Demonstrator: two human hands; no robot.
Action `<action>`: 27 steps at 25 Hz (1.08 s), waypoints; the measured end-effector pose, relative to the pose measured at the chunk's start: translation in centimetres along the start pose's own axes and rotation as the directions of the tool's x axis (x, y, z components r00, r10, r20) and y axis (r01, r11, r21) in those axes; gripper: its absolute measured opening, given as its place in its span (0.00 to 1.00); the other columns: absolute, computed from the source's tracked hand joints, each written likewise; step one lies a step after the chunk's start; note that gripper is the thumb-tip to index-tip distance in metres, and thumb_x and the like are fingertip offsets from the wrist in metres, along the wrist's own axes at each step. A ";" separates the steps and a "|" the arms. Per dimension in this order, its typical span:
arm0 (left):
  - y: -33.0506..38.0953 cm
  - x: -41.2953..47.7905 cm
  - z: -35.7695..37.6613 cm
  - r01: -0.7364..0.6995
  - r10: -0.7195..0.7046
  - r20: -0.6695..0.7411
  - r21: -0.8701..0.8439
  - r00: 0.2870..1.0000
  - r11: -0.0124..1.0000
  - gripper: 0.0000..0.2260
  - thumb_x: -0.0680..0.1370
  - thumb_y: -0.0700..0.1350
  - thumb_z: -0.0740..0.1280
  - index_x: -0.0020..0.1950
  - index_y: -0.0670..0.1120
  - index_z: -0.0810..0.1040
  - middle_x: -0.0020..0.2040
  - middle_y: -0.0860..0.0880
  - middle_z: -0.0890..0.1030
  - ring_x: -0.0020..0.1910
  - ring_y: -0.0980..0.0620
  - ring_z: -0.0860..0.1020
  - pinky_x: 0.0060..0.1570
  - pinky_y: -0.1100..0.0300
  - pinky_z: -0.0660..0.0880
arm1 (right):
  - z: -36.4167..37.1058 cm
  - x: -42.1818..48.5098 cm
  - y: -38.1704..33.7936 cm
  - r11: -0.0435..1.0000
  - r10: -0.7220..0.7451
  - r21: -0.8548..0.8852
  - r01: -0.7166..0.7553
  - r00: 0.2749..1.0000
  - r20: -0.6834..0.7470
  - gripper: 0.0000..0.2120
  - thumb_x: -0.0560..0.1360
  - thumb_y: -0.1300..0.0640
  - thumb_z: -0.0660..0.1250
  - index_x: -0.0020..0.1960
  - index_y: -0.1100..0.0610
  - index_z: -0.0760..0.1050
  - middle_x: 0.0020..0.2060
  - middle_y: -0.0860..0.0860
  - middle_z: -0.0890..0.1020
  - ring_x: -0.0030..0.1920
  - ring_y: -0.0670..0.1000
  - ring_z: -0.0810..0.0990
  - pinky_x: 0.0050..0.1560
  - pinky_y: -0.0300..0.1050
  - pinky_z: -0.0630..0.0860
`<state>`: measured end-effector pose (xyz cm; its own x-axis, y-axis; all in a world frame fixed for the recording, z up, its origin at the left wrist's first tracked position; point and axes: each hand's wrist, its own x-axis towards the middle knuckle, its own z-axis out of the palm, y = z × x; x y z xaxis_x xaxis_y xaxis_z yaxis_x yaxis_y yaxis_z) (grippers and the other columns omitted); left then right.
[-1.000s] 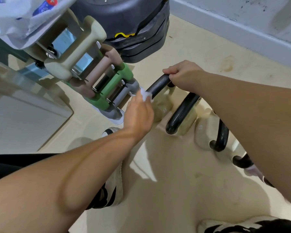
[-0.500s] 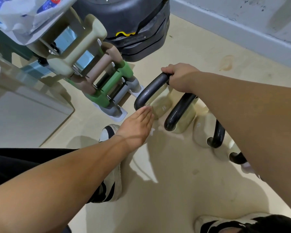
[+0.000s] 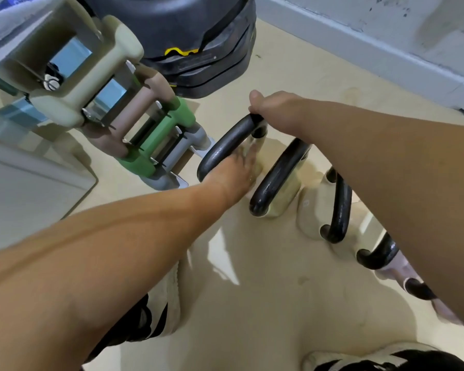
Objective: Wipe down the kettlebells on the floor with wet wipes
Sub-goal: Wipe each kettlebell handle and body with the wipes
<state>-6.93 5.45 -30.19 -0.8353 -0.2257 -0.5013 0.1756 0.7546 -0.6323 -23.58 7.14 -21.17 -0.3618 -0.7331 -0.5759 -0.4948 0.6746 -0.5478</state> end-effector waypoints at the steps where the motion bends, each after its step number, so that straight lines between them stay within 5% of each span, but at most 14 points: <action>1: 0.8 -0.8 0.3 0.059 -0.058 0.024 -0.067 0.998 0.996 0.28 0.84 0.42 0.55 0.80 0.33 0.48 0.77 0.25 0.46 0.77 0.27 0.55 0.74 0.39 0.59 | 0.1 -0.1 0.0 1.000 -0.017 -0.003 0.017 1.000 0.004 0.29 0.82 0.35 0.47 0.69 0.50 0.75 0.59 0.53 0.74 0.58 0.56 0.70 0.58 0.50 0.61; 5: 3.4 -3.6 1.3 0.145 -0.132 0.068 -0.245 0.989 0.959 0.27 0.84 0.39 0.50 0.80 0.31 0.46 0.77 0.24 0.42 0.78 0.25 0.46 0.75 0.39 0.56 | 0.3 -0.9 0.0 0.999 -0.037 -0.016 0.037 0.999 -0.007 0.23 0.84 0.40 0.48 0.58 0.56 0.73 0.43 0.49 0.74 0.53 0.56 0.71 0.55 0.49 0.62; 8: 2.4 -5.2 0.4 0.079 -0.054 0.063 -0.529 0.997 0.845 0.24 0.83 0.38 0.52 0.80 0.36 0.55 0.79 0.31 0.55 0.78 0.32 0.57 0.73 0.43 0.64 | 0.3 -1.9 -0.4 0.998 -0.046 -0.043 0.046 0.999 0.001 0.20 0.83 0.42 0.51 0.53 0.56 0.73 0.48 0.52 0.74 0.52 0.58 0.72 0.54 0.54 0.71; 11: 1.0 -6.2 -0.6 0.236 -0.199 0.181 -0.925 0.963 0.299 0.18 0.81 0.39 0.57 0.70 0.47 0.68 0.60 0.43 0.80 0.58 0.40 0.79 0.52 0.50 0.76 | 0.0 -2.7 1.4 0.989 -0.130 -0.075 0.124 0.989 -0.076 0.17 0.83 0.49 0.54 0.46 0.56 0.76 0.42 0.53 0.75 0.45 0.57 0.74 0.46 0.50 0.75; 13: 1.5 -6.8 -0.9 0.356 -0.337 0.372 -0.928 0.865 -0.110 0.10 0.84 0.45 0.57 0.61 0.42 0.72 0.51 0.41 0.81 0.51 0.39 0.80 0.49 0.52 0.76 | -0.1 -3.2 3.3 0.995 -0.093 -0.054 0.084 0.977 -0.193 0.15 0.80 0.52 0.56 0.41 0.55 0.76 0.39 0.53 0.77 0.43 0.57 0.74 0.43 0.48 0.73; 15: 2.0 -7.0 -1.8 0.338 -0.412 0.515 -0.837 0.752 -0.430 0.13 0.84 0.49 0.58 0.51 0.40 0.75 0.47 0.41 0.81 0.47 0.39 0.81 0.50 0.49 0.78 | -0.4 -3.8 4.9 0.999 -0.043 -0.035 0.036 0.968 -0.247 0.15 0.80 0.52 0.58 0.49 0.58 0.81 0.46 0.57 0.82 0.46 0.57 0.77 0.50 0.51 0.76; 17: 1.2 -7.0 -3.0 0.235 -0.516 0.473 -0.856 0.714 -0.460 0.16 0.83 0.50 0.58 0.45 0.39 0.74 0.42 0.41 0.81 0.43 0.40 0.80 0.45 0.48 0.78 | -0.6 -4.4 6.2 1.000 -0.012 -0.009 0.010 0.975 -0.222 0.16 0.79 0.50 0.62 0.55 0.60 0.82 0.52 0.59 0.83 0.49 0.57 0.79 0.56 0.51 0.77; 20: -1.5 -7.0 -4.6 0.133 -0.675 0.347 -0.928 0.651 -0.348 0.15 0.83 0.49 0.58 0.41 0.41 0.70 0.34 0.47 0.74 0.36 0.46 0.73 0.37 0.52 0.69 | -0.2 -4.9 6.7 0.999 -0.033 0.024 0.039 0.975 -0.221 0.19 0.79 0.47 0.65 0.58 0.60 0.81 0.56 0.58 0.83 0.57 0.59 0.80 0.60 0.51 0.77; 23: -3.2 -7.3 -4.3 0.197 -0.767 0.315 -0.949 0.559 -0.246 0.13 0.84 0.47 0.59 0.41 0.44 0.66 0.32 0.53 0.69 0.32 0.55 0.67 0.34 0.54 0.57 | -0.2 -4.2 4.8 0.995 -0.075 0.040 0.088 0.963 -0.258 0.13 0.79 0.49 0.61 0.47 0.55 0.80 0.44 0.52 0.81 0.50 0.57 0.78 0.50 0.46 0.74; 27: -1.7 -7.1 -4.9 0.171 -0.724 0.330 -0.943 0.606 -0.287 0.14 0.84 0.47 0.58 0.40 0.44 0.69 0.33 0.50 0.73 0.34 0.51 0.71 0.35 0.55 0.67 | -0.9 -3.1 4.5 1.000 0.015 0.024 -0.009 0.963 -0.269 0.13 0.78 0.56 0.61 0.53 0.61 0.81 0.49 0.57 0.83 0.51 0.59 0.80 0.53 0.49 0.78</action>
<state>-3.85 8.83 -22.62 -0.4610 -0.8864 -0.0411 -0.6842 0.3256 0.6525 -25.37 12.35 -21.31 -0.5685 -0.7191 -0.3996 -0.4724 0.6830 -0.5571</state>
